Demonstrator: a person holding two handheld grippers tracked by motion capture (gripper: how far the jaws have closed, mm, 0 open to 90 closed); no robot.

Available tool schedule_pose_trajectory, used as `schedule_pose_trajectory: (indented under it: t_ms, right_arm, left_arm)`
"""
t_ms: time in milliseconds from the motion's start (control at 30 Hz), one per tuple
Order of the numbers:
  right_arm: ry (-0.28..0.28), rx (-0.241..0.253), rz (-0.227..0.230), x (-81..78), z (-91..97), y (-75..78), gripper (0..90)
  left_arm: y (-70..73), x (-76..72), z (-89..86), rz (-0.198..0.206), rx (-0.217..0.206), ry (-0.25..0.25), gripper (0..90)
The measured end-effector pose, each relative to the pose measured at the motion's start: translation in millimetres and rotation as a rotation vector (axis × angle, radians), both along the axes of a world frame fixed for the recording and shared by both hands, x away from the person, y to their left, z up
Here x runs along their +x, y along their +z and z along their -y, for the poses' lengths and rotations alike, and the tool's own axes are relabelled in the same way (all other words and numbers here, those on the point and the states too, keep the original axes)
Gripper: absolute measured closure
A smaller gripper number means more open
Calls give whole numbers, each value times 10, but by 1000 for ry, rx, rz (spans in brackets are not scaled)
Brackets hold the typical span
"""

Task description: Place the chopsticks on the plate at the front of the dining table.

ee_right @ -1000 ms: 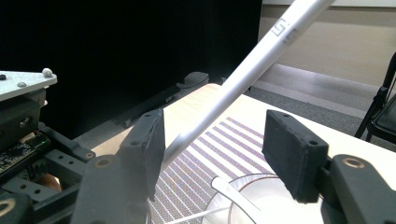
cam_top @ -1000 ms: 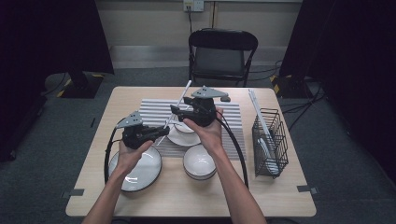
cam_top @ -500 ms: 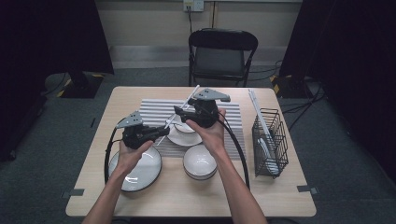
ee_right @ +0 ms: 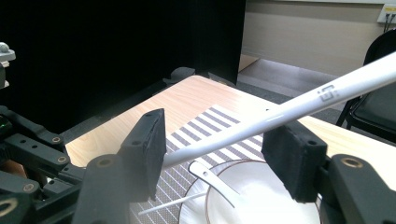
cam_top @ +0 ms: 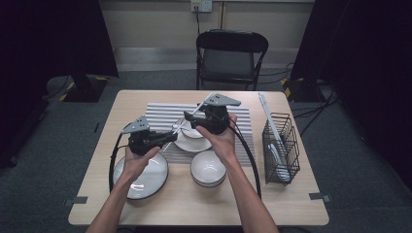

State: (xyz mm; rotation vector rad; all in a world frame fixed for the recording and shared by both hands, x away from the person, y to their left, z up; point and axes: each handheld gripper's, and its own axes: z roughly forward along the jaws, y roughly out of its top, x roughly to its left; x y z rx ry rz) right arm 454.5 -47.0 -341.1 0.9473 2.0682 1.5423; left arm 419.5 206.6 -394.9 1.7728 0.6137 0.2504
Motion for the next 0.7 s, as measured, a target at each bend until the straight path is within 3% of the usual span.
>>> schedule_pose_trajectory:
  t_ms: [467, 700]
  right_arm:
    - [-19, -3, -21, 18, 72, -65, 347]
    - [-14, 18, -40, 30, 94, -74, 312]
  left_arm:
    - [-19, 13, 21, -11, -3, -6, 857]
    - [-31, 27, -14, -14, -5, 6, 858]
